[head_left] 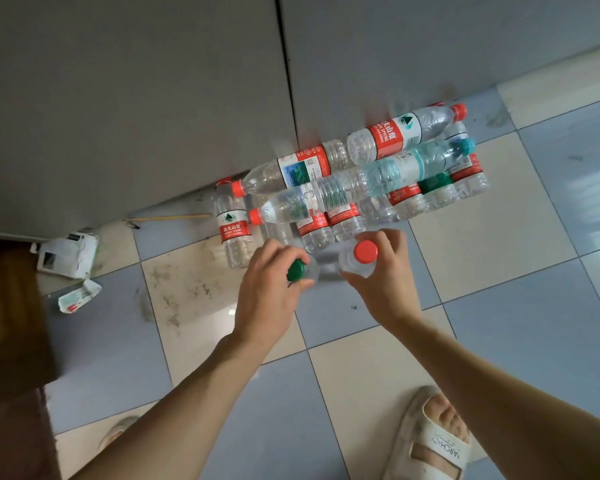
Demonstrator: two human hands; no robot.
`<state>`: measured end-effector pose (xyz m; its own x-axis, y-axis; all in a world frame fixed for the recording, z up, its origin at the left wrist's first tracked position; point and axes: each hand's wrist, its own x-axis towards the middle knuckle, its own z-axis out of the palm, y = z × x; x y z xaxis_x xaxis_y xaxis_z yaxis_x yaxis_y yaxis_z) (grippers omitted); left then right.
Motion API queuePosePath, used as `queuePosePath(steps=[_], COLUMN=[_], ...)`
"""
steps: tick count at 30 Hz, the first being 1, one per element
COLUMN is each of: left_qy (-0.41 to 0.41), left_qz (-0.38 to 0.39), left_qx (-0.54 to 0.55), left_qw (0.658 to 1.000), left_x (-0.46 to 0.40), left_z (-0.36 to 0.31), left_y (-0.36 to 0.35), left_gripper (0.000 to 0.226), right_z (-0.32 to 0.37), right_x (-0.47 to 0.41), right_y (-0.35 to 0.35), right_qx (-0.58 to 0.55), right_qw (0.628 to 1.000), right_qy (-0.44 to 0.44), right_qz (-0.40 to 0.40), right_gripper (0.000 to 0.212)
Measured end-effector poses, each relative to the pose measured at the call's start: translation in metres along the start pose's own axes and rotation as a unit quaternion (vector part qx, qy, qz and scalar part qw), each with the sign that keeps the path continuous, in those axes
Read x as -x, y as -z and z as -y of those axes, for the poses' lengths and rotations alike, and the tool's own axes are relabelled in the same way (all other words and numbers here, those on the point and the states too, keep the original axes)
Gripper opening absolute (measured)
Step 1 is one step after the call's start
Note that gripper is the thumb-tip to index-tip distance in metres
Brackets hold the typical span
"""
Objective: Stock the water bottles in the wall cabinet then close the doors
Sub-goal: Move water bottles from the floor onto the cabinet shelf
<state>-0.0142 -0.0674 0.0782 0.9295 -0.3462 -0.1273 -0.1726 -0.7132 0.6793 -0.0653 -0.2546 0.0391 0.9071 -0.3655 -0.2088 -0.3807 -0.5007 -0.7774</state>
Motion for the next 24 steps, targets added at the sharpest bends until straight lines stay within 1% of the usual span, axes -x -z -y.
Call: queuePosePath(steps=[3,6,8,10,12,15,18,21,24], left_qy=[-0.003,0.011,0.021,0.058,0.105,0.146,0.168,0.170,0.155], left_qz=[0.001,0.016,0.021,0.027,0.044,0.072,0.068,0.053,0.036], left_qx=[-0.013,0.027,0.046,0.066,0.089,0.110,0.109,0.146,0.182], left_qw=[1.000,0.999,0.998,0.996,0.990,0.981,0.977,0.973,0.970], left_x=[0.007,0.011,0.010,0.008,0.009,0.017,0.021,0.015,0.007], left_z=[0.001,-0.001,-0.001,0.002,0.012,0.032,0.051,0.062,0.061], left_y=[-0.010,-0.016,-0.020,-0.021,-0.024,-0.033,-0.046,-0.061,-0.074], left_gripper=[0.045,0.056,0.061,0.068,0.081,0.099,0.099,0.094,0.082], right_z=[-0.011,-0.019,-0.024,-0.030,-0.035,-0.043,-0.052,-0.063,-0.073], right_x=[0.013,0.017,0.018,0.018,0.017,0.012,0.004,-0.007,-0.014], right_y=[-0.003,0.001,0.004,0.008,0.010,0.009,0.001,-0.006,-0.010], right_qx=[0.007,-0.012,-0.010,-0.014,-0.026,-0.039,-0.058,-0.073,-0.074], right_qw=[1.000,1.000,0.999,0.994,0.987,0.979,0.975,0.976,0.977], right_qy=[0.020,-0.007,-0.032,-0.077,-0.120,-0.144,-0.138,-0.108,-0.090], right_qz=[0.002,0.015,0.043,0.079,0.105,0.138,0.166,0.173,0.177], right_gripper=[0.061,0.067,0.075,0.086,0.097,0.105,0.101,0.096,0.081])
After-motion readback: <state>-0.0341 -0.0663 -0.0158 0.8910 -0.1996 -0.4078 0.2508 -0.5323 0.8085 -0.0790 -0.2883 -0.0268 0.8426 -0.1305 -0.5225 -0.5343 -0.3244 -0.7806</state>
